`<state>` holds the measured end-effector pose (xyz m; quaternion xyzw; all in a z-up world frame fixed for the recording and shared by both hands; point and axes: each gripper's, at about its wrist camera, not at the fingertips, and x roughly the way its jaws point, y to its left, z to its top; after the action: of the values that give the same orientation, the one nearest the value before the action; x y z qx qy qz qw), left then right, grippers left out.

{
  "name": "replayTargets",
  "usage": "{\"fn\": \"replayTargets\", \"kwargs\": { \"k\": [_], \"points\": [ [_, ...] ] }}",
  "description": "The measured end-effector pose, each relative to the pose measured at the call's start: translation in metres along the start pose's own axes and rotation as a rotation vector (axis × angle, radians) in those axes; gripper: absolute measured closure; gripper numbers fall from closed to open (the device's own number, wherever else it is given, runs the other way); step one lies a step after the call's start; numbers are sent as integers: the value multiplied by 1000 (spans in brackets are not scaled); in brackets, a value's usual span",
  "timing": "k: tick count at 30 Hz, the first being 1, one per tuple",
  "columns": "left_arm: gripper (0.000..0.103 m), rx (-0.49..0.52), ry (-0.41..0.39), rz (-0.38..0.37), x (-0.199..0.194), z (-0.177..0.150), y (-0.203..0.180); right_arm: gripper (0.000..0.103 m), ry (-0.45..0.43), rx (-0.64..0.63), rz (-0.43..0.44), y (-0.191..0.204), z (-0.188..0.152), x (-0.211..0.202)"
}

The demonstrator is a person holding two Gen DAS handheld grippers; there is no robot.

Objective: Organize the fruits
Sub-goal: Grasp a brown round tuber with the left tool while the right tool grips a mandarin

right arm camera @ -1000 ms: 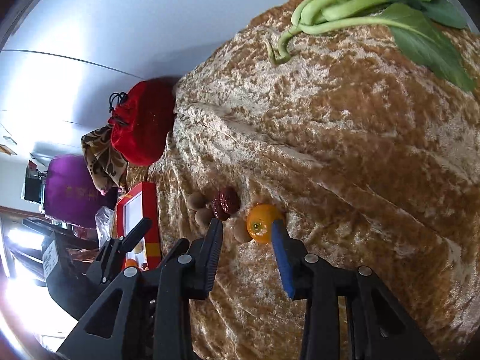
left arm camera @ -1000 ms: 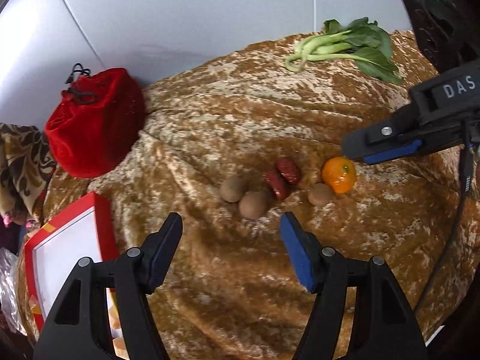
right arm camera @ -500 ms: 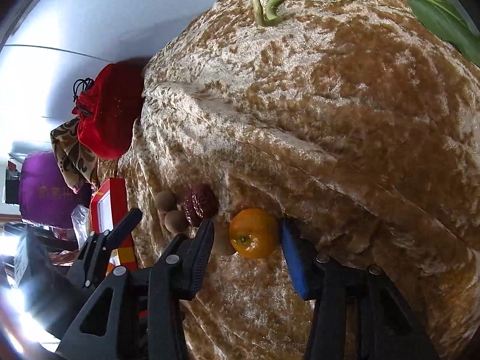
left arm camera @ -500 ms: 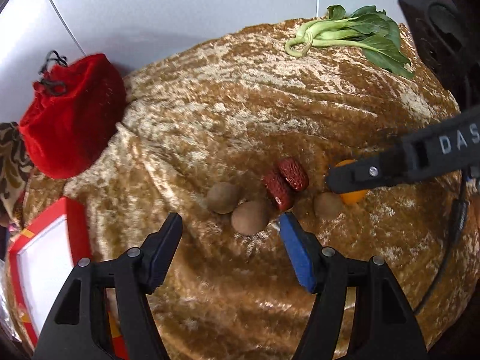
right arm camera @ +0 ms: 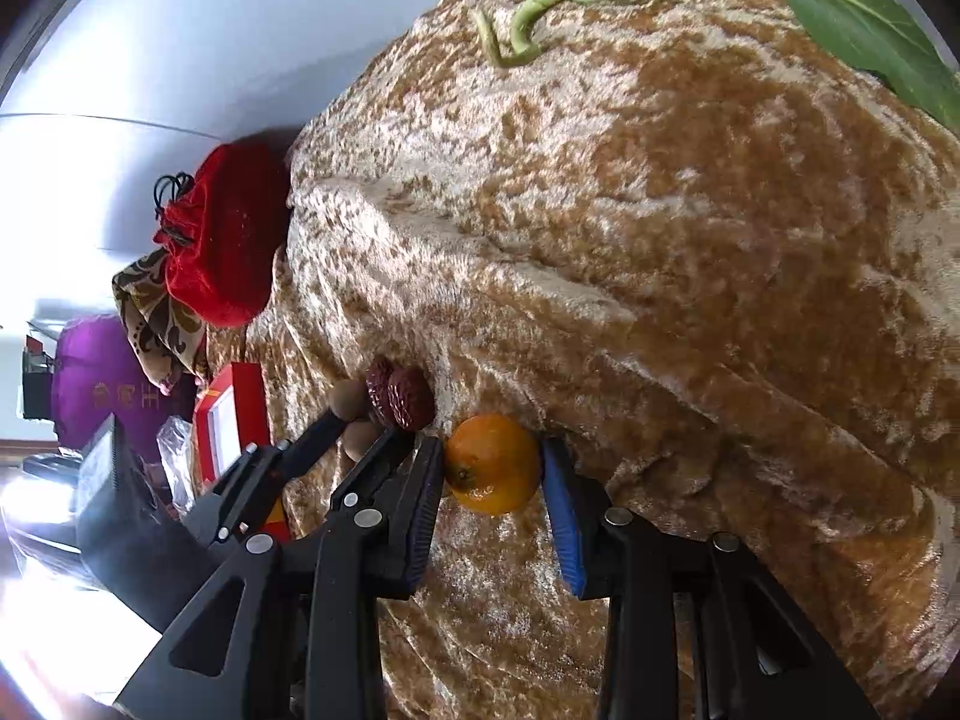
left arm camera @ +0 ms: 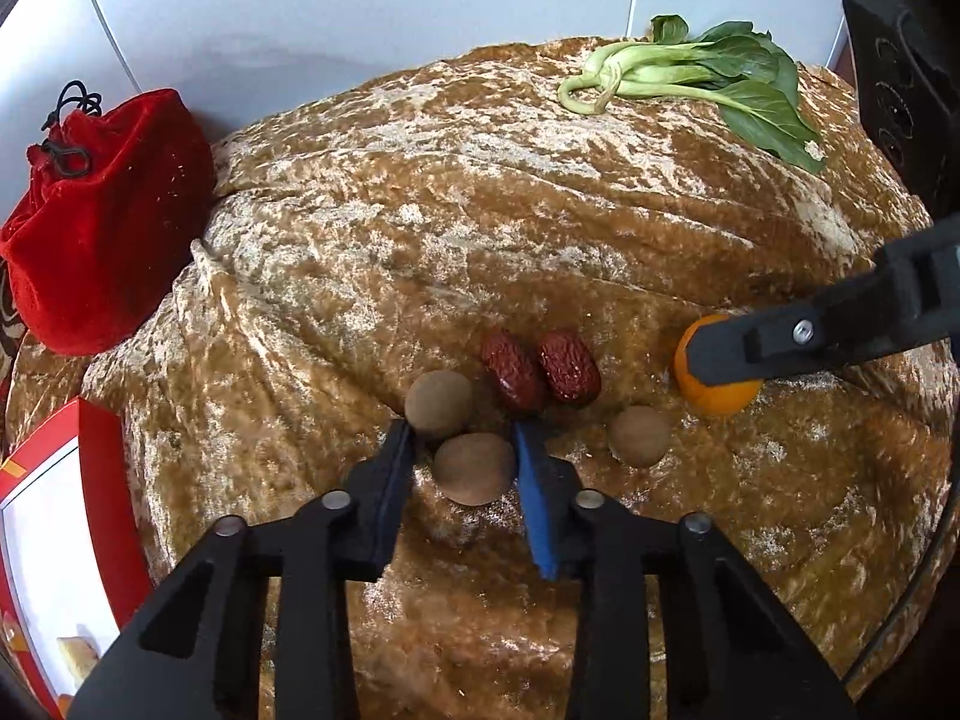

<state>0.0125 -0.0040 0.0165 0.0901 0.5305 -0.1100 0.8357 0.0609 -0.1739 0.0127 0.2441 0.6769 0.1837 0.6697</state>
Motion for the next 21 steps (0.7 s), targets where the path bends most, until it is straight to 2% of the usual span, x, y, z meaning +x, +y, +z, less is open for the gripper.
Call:
{"fn": "replayTargets", "kwargs": {
  "k": [2,10,21],
  "points": [
    [79,-2,-1,-3,-3,-1,1,69,-9,2,10,1,0,-4],
    [79,-12,-14,-2,-27,-13,8,69,-54,-5,38,6,-2,-15],
    [79,-67,-45,37,-63,-25,27,69,-67,-55,76,32,-8,-6]
  ]
}}
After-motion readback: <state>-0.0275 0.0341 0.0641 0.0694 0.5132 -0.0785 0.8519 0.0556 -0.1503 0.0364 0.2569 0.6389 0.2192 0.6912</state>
